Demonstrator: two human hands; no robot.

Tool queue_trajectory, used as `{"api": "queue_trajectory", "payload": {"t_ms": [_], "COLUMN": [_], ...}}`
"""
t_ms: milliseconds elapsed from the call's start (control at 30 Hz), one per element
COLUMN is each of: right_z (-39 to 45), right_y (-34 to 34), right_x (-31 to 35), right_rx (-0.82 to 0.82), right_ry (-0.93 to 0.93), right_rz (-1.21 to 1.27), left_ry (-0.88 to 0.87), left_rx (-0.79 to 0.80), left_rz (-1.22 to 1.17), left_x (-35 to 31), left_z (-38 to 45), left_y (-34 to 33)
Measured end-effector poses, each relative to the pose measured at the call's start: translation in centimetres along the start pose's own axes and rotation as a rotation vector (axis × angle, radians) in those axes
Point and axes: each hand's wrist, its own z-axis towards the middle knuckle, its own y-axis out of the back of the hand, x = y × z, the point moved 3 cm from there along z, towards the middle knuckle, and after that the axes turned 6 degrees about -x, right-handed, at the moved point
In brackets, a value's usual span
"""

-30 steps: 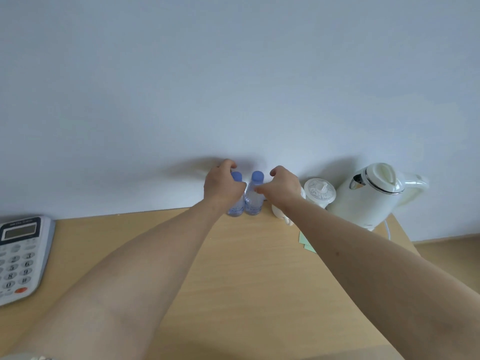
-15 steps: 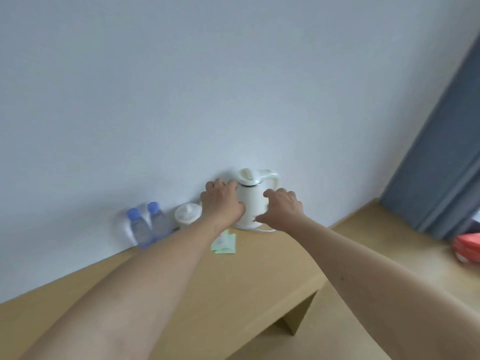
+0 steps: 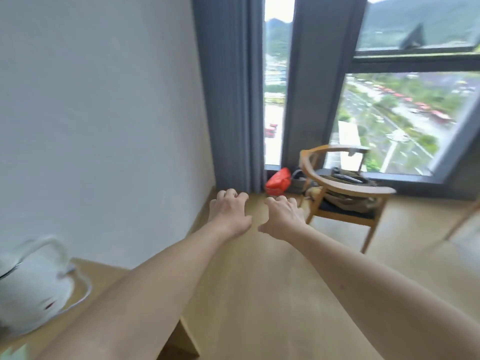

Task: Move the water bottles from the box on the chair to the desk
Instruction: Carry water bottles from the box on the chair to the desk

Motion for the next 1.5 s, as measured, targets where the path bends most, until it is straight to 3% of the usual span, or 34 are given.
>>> {"api": "queue_trajectory", "payload": {"t_ms": [400,733,1167,1500], "right_z": [2.4,7.3,10.0,14.7], "right_y": [6.3,12.1,15.1,23.6], "right_x": [-29.3,-46.4,-66.7,-88.2], "right_rx": [-0.133,-0.262,-0.323,-0.325], "right_ry": [-0.623,-1.010,-1.225,-1.186], "right_rz": [-0.094,-0.111,-0.039,-0.032], "left_ry": [-0.538,-0.855,-1.064,-1.044], "left_rx": [0.172,0.243,0.319,0.273], "left_rz": [-0.186,-0.203,-0.229,-0.237], "left_x": [-29.7,-50.3,-71.6,-93.2], "left_z": [14.1,26.6,33.1,41.5], "left_y": [-11.6,-17.9,-28.5,-32.1]}}
